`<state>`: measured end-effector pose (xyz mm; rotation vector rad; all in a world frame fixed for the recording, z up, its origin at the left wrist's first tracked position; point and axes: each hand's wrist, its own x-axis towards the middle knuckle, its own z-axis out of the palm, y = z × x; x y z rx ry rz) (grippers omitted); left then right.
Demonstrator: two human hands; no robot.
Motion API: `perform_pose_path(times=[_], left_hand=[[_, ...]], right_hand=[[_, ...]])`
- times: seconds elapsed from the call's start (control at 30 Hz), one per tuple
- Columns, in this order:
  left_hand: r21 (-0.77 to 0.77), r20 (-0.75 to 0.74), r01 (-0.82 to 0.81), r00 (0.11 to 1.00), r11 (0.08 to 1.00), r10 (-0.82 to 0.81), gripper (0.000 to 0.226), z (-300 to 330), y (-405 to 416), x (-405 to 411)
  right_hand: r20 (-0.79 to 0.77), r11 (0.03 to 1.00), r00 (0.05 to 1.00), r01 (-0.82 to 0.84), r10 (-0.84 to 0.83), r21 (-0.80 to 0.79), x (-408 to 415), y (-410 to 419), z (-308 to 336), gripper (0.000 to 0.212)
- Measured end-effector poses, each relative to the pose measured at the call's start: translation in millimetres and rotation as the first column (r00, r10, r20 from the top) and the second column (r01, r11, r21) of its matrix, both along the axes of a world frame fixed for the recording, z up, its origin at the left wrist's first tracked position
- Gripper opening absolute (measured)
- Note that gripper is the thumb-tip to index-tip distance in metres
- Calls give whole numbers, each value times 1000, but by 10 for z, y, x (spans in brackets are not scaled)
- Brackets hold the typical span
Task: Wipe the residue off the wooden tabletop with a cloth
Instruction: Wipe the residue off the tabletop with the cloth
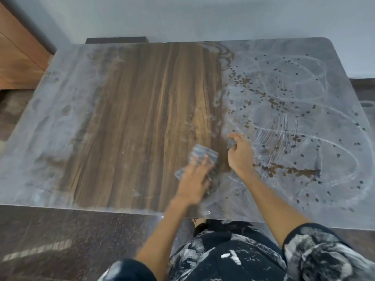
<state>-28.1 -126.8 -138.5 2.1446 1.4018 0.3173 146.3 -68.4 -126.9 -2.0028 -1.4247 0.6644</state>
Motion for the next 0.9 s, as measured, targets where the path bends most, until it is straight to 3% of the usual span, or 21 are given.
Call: perform_pose_path(times=[0.07, 0.13, 0.2, 0.27, 0.33, 0.4, 0.47, 0.53, 0.6, 0.73, 0.9], left_hand=[[-3, -13, 118, 993, 993, -118, 51, 89, -259, 58], [2, -8, 42, 999, 999, -42, 52, 108, -273, -268], [6, 15, -176, 984, 984, 176, 51, 74, -227, -773], [-23, -2, -434, 901, 900, 434, 48, 25, -134, -1218], [-29, -29, -576, 817, 817, 575, 46, 23, -127, -1187], [9, -26, -496, 868, 868, 496, 46, 20, -211, -814], [32, -9, -227, 974, 973, 227, 49, 37, -421, -367], [-14, -48, 7, 999, 1000, -8, 49, 78, -656, -148], [-58, -83, 67, 994, 996, -71, 49, 96, -733, -251], [-51, -50, -112, 993, 992, 110, 49, 139, -699, -777], [-27, -53, -482, 876, 876, 480, 49, 65, -368, -1058]], right_hand=[[-3, 1000, 1000, -16, 16, -3, -33, 10, 19, 41], [-3, 1000, 1000, -29, 29, 1, -57, 13, 13, 41], [6, 999, 999, -54, 54, 0, -79, -7, 0, 41], [23, 997, 997, -74, 74, 13, -98, -56, -24, 40], [39, 996, 996, -81, 80, 35, -104, -113, -54, 39], [32, 996, 997, -74, 72, 51, -97, -158, -81, 39], [23, 997, 998, -61, 60, 52, -90, -178, -92, 40], [18, 996, 999, -52, 50, 70, -79, -194, -113, 40], [18, 995, 999, -52, 50, 88, -76, -205, -132, 40], [30, 996, 998, -49, 47, 69, -34, -237, -159, 41], [10, 995, 996, -84, 84, 50, 14, -258, -166, 40]])
